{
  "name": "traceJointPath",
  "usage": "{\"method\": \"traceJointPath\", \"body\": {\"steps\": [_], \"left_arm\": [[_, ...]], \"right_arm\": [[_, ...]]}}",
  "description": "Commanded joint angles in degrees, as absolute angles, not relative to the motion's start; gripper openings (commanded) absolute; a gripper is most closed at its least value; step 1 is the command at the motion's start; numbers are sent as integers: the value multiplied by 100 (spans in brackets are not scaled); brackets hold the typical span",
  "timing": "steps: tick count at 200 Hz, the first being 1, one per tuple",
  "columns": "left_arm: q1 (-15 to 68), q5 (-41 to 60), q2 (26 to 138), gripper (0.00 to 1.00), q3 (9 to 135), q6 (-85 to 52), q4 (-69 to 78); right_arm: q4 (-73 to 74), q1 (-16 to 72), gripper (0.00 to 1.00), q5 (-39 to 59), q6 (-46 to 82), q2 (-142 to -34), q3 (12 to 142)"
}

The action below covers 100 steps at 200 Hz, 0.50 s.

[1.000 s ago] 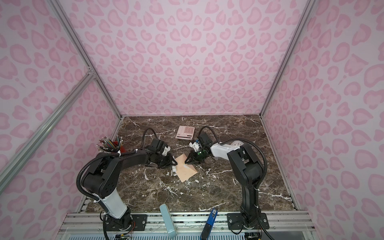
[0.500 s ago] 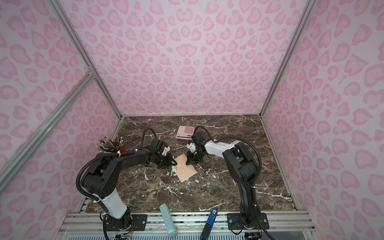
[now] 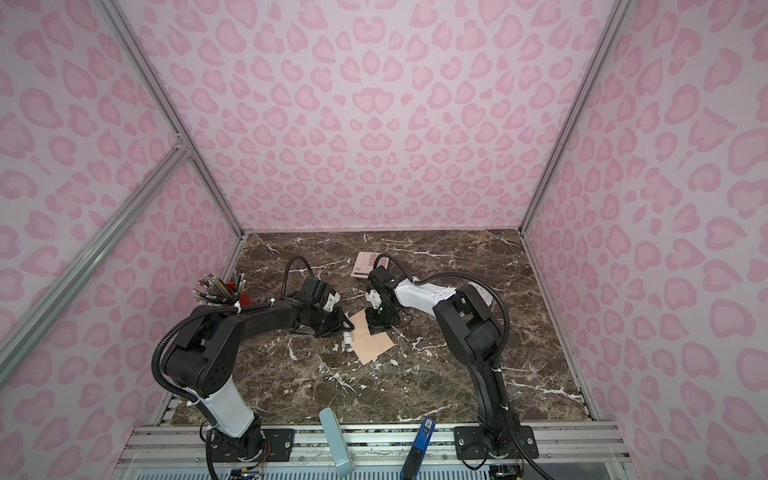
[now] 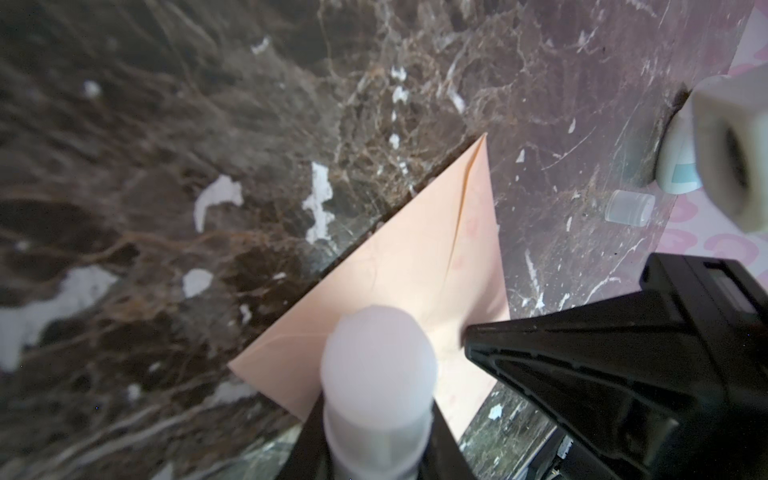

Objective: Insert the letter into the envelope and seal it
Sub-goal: 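Fold the cream flap down over the peach envelope with the right gripper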

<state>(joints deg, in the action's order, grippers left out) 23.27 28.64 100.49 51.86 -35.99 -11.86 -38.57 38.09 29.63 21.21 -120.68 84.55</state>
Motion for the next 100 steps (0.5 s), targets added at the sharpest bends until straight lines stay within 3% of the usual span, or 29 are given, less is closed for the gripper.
{"method": "traceJointPath", "body": {"steps": [1, 100], "left_arm": [[2320, 2796, 10002, 4, 5146, -3533, -1264], [2321, 2838, 9919, 4, 5107, -3524, -1244]], "right_arm": [[-4309, 3871, 4, 2546, 2035, -12202, 8691], [-5224, 4255, 6, 1667, 1991, -12695, 9535]]}}
